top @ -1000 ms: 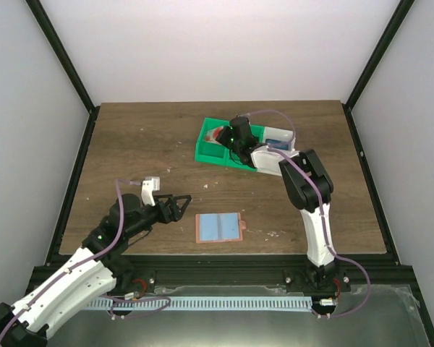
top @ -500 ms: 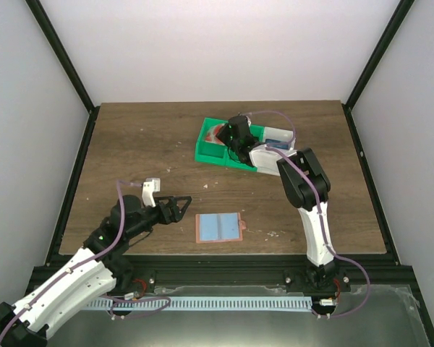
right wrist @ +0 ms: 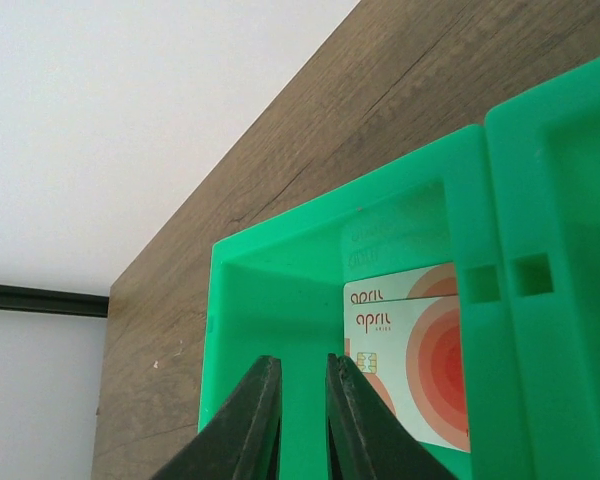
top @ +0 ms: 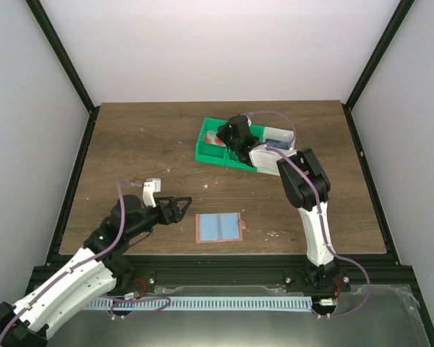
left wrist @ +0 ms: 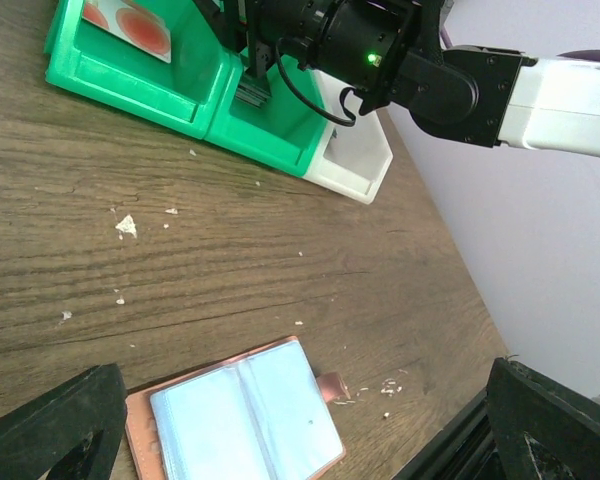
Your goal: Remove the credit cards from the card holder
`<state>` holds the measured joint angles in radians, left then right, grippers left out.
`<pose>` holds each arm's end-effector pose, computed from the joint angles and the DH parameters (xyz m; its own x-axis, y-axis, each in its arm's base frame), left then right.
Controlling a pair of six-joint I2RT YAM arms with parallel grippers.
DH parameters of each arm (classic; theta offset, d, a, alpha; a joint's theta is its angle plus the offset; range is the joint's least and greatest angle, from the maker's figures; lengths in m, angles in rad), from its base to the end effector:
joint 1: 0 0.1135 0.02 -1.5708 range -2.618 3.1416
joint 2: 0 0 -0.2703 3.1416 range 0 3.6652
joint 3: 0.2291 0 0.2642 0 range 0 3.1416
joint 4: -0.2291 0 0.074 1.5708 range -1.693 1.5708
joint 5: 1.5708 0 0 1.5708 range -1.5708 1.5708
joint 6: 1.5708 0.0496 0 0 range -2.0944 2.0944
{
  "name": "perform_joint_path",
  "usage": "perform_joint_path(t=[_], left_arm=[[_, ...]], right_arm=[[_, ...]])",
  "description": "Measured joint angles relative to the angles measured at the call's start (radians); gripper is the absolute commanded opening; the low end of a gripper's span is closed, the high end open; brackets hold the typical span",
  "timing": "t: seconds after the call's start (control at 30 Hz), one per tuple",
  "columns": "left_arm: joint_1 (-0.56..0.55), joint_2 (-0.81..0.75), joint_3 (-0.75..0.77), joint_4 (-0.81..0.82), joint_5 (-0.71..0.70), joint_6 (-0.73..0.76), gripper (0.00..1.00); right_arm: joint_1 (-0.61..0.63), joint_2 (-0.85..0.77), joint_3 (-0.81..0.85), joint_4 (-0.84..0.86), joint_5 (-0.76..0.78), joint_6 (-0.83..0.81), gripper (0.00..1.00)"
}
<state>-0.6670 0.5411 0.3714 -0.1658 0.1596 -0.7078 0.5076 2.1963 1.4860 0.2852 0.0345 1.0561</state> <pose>0.1272 -0.1102 0.2279 -0.6703 -0.2892 -0.6834 0.3855 0.6513 -0.6537 0.4597 0.2537 0.1594 -0.5764 0.6749 -0.4608 0.0881 0.6120 0.7860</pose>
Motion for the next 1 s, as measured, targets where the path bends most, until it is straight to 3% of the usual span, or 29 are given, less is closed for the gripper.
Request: perform_joint_path(t=[0.37,0.5,0.7,1.0], left_arm=[[0.0,0.096,0.0,0.0,0.037,-0.034,1.0],[0.0,0.163,-0.026,0.051,0.096,-0.057,0.9],[0.0,0.269,-0.107,0.175,0.174,-0.1,0.74],[0.0,0.441,-0.159,0.343,0.244,-0.148,0.68]], right_arm=[[0.0,-0.051,0.07,-0.155,-0.079,-0.129,0.24],[0.0,-0.164,0.03,-0.203,-0.141,-0.187,0.28],[0.0,-0.437,-0.198,-0.24,-0.246,-0.276,0.29],[0.045,-0.801,-0.591,-0.372,-0.357,-0.373,0.3]])
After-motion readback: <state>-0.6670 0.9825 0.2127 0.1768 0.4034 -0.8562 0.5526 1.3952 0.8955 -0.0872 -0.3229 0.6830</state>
